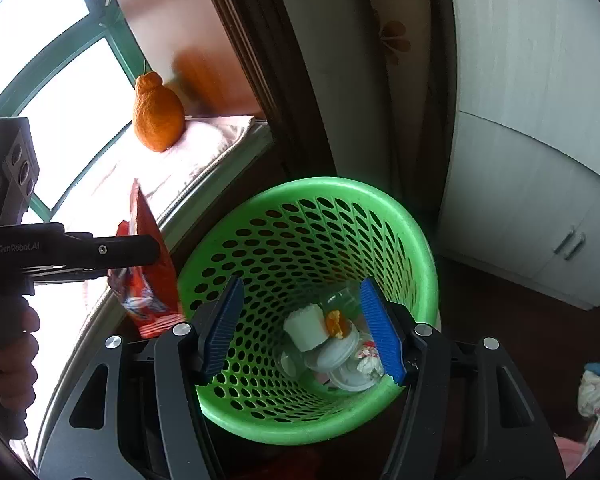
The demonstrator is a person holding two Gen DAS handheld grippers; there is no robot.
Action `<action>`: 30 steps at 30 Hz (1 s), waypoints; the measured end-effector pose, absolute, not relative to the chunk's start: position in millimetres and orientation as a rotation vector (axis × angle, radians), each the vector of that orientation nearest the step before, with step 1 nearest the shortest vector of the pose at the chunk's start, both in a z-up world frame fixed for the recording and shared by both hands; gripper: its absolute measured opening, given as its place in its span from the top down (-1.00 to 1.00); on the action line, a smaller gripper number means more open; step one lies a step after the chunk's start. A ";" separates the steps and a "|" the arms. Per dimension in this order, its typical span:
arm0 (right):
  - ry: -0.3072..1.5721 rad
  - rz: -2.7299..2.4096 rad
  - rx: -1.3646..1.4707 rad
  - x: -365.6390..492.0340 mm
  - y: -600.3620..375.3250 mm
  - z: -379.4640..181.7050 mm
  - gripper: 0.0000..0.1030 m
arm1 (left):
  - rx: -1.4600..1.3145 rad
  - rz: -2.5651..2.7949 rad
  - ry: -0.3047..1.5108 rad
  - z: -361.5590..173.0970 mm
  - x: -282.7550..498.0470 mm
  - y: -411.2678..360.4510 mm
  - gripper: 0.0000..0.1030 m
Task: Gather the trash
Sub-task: 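Release the peel and the wrapper into the green basket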
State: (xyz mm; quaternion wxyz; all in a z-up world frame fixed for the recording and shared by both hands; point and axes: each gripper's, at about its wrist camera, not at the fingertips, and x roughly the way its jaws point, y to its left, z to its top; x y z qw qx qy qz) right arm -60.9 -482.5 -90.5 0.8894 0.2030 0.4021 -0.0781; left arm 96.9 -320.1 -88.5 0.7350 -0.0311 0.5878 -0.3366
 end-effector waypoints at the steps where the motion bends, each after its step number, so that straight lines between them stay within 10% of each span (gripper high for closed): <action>1: 0.835 -0.164 0.422 -61.6 -483.0 -90.5 -0.20 | -0.070 -0.741 1.292 -88.7 95.5 -319.9 -0.28; 30: 0.804 -0.156 0.402 -68.8 -465.8 -76.2 -0.34 | -0.059 -0.757 1.200 -62.4 72.9 -276.9 -0.67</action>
